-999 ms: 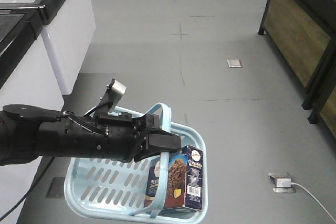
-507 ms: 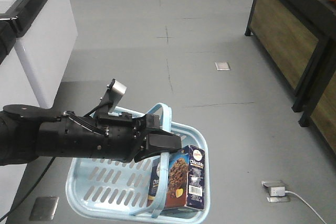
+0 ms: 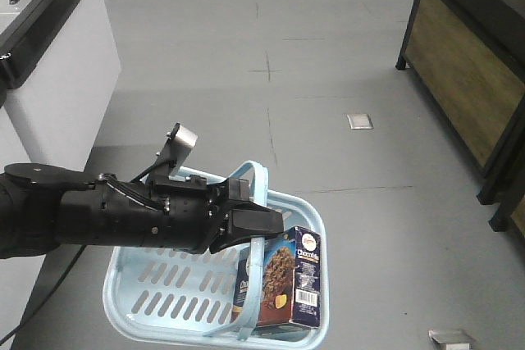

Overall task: Left arm holds basket, right arm returns cookies
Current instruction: 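Hold the basket in the left gripper while driving down the aisle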

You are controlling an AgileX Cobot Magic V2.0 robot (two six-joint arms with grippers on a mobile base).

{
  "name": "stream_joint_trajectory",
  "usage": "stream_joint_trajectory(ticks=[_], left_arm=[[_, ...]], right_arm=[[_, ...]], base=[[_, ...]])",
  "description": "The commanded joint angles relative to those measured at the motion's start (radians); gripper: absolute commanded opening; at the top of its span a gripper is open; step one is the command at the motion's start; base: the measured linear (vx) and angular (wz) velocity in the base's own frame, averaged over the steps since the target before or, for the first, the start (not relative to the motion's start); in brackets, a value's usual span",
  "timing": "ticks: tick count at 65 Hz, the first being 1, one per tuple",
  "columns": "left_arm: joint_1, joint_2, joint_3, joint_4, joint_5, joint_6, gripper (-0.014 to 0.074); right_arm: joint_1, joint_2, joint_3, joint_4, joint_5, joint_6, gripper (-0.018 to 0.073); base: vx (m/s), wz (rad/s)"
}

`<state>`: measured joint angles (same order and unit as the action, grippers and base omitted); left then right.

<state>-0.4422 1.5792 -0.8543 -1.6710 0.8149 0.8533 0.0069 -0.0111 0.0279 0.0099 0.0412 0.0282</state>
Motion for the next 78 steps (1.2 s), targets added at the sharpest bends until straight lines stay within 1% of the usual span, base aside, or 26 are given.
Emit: stream_joint_trajectory(ticks=[1, 78], left_arm=[[-0.007, -0.050, -0.036, -0.101, 0.055, 0.004, -0.0003], [-0.007, -0.050, -0.036, -0.101, 0.055, 0.004, -0.0003]], right_arm=[[-0.007, -0.013, 0.018, -0.010, -0.072, -0.005, -0.0006], [-0.007, -0.013, 0.018, -0.010, -0.073, -0.005, -0.0006]], base=[[0.33, 0.00], [0.39, 0.06]])
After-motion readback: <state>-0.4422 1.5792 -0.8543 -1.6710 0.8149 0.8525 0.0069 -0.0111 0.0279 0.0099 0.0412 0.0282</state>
